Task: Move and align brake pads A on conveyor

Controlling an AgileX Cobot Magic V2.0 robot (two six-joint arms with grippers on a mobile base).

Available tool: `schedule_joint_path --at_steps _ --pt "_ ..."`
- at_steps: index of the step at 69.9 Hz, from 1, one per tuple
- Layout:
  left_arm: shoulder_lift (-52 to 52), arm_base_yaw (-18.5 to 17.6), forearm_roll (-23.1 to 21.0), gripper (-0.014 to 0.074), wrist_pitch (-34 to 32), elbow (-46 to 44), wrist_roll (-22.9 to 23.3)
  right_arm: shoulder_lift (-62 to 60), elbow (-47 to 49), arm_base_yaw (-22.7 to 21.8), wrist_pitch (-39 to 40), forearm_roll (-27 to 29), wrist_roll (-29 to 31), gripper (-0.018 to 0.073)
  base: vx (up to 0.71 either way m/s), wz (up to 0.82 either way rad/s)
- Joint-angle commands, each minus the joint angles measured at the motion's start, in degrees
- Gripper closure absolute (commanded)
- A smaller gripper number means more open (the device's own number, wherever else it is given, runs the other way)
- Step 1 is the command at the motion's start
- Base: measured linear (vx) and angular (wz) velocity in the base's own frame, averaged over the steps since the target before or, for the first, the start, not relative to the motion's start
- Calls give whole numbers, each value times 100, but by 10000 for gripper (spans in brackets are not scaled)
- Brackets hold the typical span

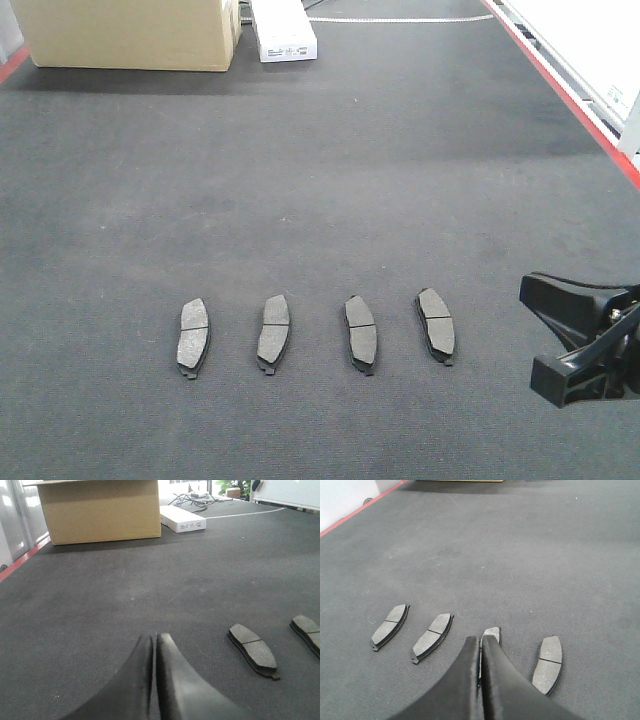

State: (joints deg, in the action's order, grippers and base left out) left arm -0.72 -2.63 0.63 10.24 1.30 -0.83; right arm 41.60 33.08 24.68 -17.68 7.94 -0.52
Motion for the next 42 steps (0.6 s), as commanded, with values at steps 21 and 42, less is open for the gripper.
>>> schedule_joint_path --at_steps 21,42 --pt "-69 26 -13 603 -662 -43 41 -26 156 -17 349 -2 52 565 0 0" --pt "-69 26 -13 603 -662 -43 41 -26 156 -17 349 -2 52 565 0 0"
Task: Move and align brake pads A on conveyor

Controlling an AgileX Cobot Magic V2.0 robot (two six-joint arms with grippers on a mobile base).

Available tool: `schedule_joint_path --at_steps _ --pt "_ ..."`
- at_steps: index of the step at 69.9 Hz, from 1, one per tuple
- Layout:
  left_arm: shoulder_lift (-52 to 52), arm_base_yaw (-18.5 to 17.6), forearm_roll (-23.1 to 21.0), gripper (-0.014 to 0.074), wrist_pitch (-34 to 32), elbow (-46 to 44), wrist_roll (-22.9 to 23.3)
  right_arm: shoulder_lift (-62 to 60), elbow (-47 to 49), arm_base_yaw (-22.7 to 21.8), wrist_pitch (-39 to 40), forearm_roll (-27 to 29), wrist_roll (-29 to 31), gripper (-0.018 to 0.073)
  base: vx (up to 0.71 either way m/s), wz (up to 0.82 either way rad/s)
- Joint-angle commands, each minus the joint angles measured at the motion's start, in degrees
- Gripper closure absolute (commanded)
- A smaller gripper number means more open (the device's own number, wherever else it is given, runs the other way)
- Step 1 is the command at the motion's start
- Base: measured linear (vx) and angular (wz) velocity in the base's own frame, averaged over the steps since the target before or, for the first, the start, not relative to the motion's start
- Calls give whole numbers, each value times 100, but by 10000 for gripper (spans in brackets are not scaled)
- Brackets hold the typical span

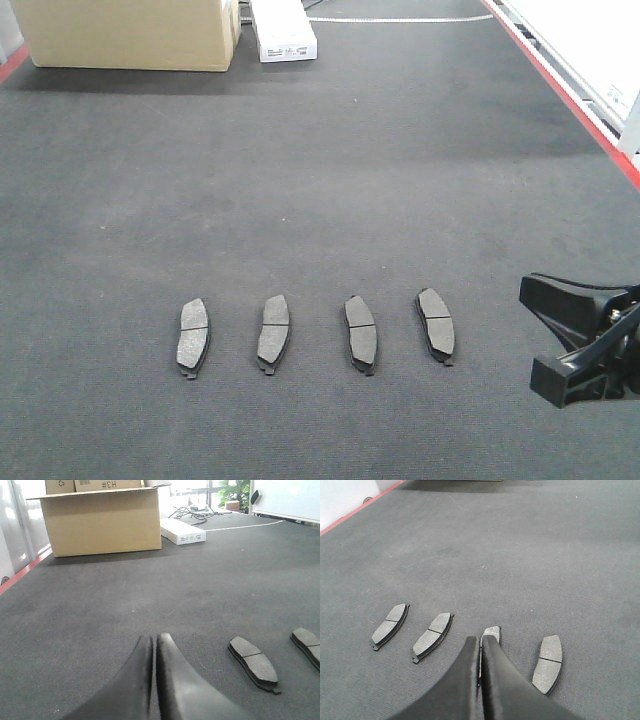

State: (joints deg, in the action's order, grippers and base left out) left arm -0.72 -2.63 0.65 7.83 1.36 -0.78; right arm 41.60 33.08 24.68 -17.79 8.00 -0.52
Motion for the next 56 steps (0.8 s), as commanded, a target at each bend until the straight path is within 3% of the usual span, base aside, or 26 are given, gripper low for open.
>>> schedule_joint_path --at_steps 1,29,41,48,56 --pt "-69 26 -15 603 -420 -49 36 -26 156 -17 360 -9 52 565 0 0" --pt "-69 26 -15 603 -420 -49 36 -32 116 -17 387 -9 52 565 0 0" --pt "-69 26 -15 603 -420 -49 36 -363 -576 -44 1527 -549 189 565 0 0" --pt "-69 26 -15 603 -420 -49 36 -700 -1188 -437 2181 -576 233 565 0 0" --pt "-69 26 -15 603 -420 -49 36 -1230 -1746 -1284 2370 -542 99 565 0 0"
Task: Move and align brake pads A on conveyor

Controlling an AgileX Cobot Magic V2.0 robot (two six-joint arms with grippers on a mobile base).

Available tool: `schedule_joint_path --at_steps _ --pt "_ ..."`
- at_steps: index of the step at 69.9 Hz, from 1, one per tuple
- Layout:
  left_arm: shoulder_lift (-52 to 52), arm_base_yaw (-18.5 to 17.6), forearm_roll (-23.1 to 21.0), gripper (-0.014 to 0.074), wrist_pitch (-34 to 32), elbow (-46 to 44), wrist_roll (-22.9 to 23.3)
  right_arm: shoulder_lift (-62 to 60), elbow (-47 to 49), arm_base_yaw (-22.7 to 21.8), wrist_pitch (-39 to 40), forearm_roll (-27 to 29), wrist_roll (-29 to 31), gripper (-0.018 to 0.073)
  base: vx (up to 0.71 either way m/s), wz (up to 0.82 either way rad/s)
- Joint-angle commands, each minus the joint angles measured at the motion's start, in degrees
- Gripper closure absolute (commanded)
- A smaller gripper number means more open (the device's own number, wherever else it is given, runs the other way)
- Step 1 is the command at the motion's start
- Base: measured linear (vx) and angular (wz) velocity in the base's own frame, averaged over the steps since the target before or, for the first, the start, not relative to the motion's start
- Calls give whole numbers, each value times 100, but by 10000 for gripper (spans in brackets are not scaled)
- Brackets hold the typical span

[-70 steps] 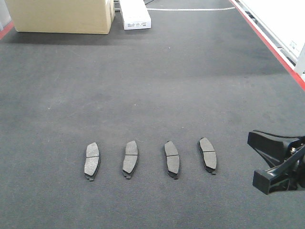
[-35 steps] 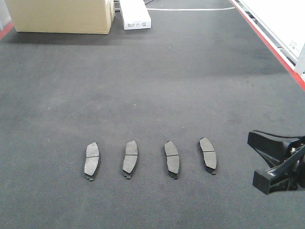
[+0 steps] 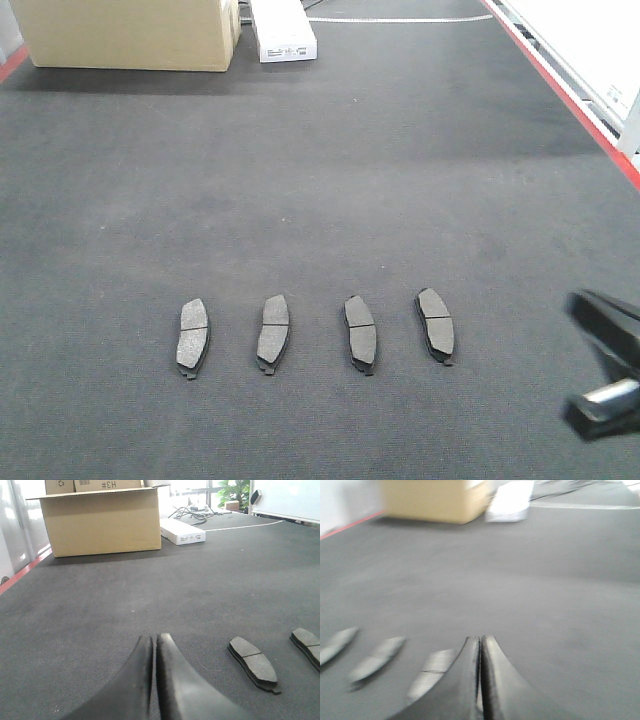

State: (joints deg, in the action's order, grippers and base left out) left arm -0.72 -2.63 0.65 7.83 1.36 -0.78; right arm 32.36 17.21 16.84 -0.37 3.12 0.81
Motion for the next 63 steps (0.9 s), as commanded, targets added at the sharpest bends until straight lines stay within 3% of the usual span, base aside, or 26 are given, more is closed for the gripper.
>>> schedule_joint_path --at_steps 1,7,15,28,40,63 --pt "-69 26 -15 603 -420 -49 36 -376 -216 -594 619 -67 -35 565 0 0" --pt "-69 26 -15 603 -420 -49 36 -916 -589 -1195 581 -222 -35 565 0 0" --pt "-69 26 -15 603 -420 -49 36 -1695 -1156 -1646 538 -370 -268 565 0 0" --pt "-69 26 -15 603 -420 -49 36 -2766 -1997 -1684 520 -453 -661 565 0 0" --pt "-69 26 -15 603 -420 -49 36 -3393 -2002 -1684 -48 -453 -698 565 0 0" --pt "-69 26 -15 603 -420 -49 36 -3380 -1996 -1684 -57 -448 -722 565 0 0"
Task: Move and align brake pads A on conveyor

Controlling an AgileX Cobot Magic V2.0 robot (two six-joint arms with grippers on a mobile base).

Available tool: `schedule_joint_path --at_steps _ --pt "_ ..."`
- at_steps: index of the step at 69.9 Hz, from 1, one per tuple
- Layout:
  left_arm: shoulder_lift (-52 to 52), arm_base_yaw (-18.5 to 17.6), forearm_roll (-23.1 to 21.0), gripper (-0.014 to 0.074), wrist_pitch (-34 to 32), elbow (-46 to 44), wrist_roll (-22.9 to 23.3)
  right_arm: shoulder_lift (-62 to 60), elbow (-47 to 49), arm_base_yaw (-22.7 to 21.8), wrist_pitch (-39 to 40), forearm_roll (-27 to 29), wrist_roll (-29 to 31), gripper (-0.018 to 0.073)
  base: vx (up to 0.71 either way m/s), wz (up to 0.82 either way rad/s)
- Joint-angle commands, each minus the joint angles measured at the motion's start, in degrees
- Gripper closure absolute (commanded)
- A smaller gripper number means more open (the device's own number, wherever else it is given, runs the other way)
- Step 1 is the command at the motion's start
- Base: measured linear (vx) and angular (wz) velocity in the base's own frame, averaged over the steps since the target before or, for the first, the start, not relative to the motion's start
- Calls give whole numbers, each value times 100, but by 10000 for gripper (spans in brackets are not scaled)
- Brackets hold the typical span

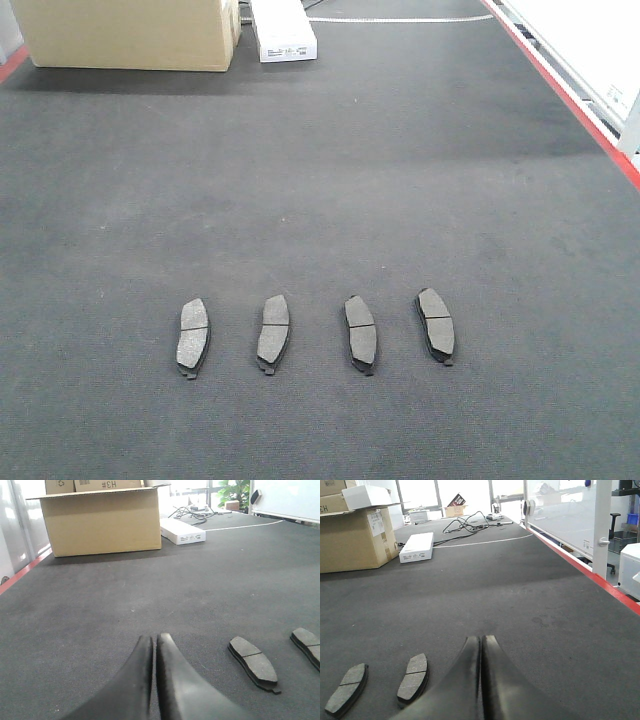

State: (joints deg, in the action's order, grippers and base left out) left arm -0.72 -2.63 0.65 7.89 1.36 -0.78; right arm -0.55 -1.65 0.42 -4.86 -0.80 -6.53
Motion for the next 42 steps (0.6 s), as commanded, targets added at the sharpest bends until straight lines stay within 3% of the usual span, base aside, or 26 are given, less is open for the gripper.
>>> schedule_joint_path --at_steps 1,42 --pt "-69 26 -15 603 -426 -49 36 -90 -111 -42 392 -55 12 565 0 0" --pt "-69 26 -15 603 -426 -49 36 -90 -111 -42 392 -55 12 565 0 0"
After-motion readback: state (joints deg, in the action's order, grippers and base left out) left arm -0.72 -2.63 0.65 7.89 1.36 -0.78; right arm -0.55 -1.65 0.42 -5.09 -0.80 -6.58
